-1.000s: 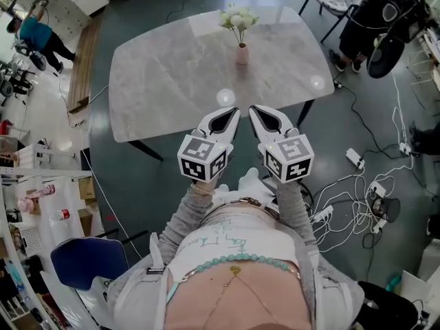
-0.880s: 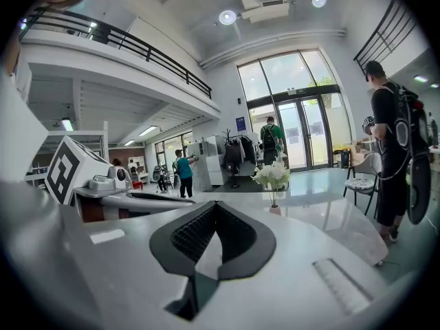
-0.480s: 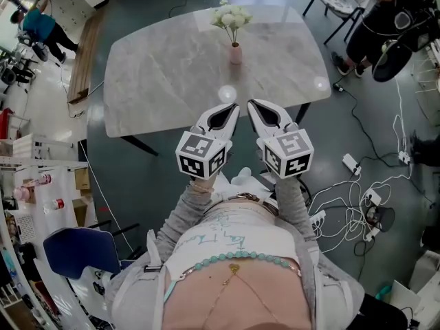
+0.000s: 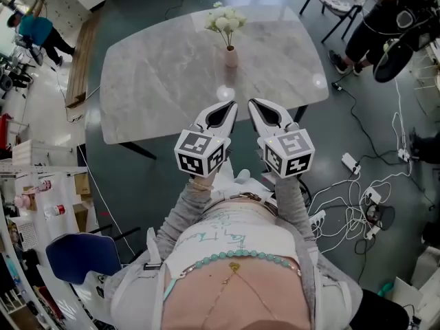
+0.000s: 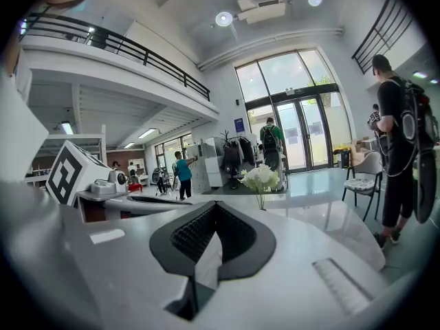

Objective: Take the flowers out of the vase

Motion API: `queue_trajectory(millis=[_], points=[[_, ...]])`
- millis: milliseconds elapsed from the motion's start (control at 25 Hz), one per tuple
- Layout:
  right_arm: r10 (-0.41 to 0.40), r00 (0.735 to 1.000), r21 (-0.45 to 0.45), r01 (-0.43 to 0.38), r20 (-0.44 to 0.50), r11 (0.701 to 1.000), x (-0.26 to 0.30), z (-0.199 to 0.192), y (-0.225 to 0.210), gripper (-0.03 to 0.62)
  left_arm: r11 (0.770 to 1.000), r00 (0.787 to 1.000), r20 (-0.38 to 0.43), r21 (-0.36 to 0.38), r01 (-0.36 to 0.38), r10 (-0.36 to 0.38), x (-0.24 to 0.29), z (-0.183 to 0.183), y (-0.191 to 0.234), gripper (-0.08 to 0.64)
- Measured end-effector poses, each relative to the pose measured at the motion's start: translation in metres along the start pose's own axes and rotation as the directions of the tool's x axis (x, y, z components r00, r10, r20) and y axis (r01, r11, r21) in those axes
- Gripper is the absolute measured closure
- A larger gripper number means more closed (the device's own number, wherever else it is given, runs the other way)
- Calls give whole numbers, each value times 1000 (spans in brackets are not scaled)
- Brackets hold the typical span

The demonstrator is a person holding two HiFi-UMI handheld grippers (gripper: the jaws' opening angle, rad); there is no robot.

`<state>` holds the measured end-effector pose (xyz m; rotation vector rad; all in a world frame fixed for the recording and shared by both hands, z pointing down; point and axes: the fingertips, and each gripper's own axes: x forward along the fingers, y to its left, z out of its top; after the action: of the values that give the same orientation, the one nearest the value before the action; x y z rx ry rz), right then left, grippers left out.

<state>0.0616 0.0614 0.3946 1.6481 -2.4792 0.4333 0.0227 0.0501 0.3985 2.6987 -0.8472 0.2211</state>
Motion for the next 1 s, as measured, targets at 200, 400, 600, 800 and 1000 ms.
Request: queue_trajectory(millis=[200, 400, 600, 800, 1000], points=[[-31, 1000, 4, 31, -2, 1000, 11, 6, -17, 565, 1000, 1000, 3, 4, 23, -23, 21, 12, 13, 558], [-59, 998, 20, 59, 0, 998, 29, 12, -34, 565, 999, 999, -11, 1, 47, -47, 40, 16, 27, 559], [-75, 997, 24, 75, -5, 997, 56, 18, -45, 565, 998, 998, -16, 1, 64, -64, 57, 25, 51, 559], [-86, 996, 23, 86, -18, 996, 84, 25, -56, 565, 997, 996, -16, -3, 83, -83, 75, 33, 73, 558], [-102, 995, 17, 102, -23, 995, 115, 33, -65, 565, 995, 994, -22, -7, 104, -104, 89, 39, 100, 558]])
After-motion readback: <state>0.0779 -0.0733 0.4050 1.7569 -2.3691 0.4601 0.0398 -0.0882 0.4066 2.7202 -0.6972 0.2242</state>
